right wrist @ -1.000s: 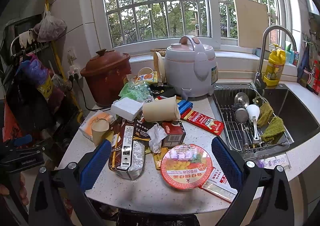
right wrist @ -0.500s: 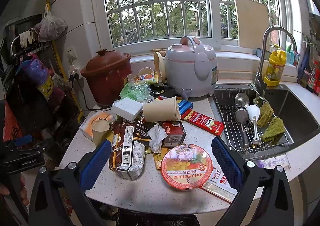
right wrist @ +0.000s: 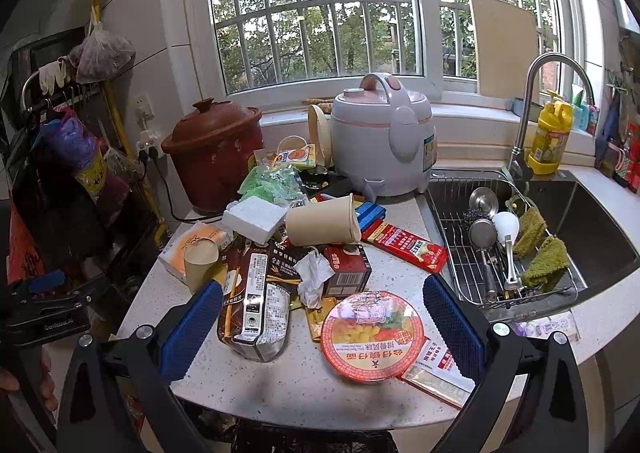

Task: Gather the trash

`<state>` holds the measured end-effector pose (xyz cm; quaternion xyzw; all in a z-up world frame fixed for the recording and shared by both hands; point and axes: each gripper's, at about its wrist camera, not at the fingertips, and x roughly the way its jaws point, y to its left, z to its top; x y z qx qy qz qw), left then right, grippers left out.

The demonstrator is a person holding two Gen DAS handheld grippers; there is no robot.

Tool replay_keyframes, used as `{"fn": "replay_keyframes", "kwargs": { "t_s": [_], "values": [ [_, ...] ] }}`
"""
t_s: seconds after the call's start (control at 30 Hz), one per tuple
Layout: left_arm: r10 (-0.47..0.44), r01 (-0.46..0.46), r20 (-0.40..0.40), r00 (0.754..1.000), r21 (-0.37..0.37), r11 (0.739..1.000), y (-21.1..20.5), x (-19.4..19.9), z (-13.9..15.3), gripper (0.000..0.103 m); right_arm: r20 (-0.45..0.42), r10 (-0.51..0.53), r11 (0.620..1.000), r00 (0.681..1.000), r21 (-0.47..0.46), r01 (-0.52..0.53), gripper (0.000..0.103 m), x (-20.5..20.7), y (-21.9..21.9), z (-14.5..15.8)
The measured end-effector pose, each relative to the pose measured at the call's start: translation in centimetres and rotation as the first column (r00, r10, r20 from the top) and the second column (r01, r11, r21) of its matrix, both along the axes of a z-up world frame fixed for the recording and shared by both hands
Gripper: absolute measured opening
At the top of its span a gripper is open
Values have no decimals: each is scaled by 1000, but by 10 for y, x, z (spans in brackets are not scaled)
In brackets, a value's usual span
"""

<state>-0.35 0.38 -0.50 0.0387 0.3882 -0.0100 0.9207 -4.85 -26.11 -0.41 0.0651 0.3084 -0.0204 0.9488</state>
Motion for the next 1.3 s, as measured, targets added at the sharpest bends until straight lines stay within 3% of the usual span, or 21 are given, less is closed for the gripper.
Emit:
{"fn": "replay_keyframes", "kwargs": {
  "t_s": [0.73, 1.3],
  "values": [
    [-2, 2, -22, 1000, 3, 1000, -1, 2, -10, 98, -23, -10, 1000, 1000, -6, 10, 99, 1, -3, -9],
    [-17, 19, -95, 995, 11, 1000, -4, 3, -52, 98, -193, -40, 994, 980, -105, 20, 98, 27, -16, -83]
  ]
}}
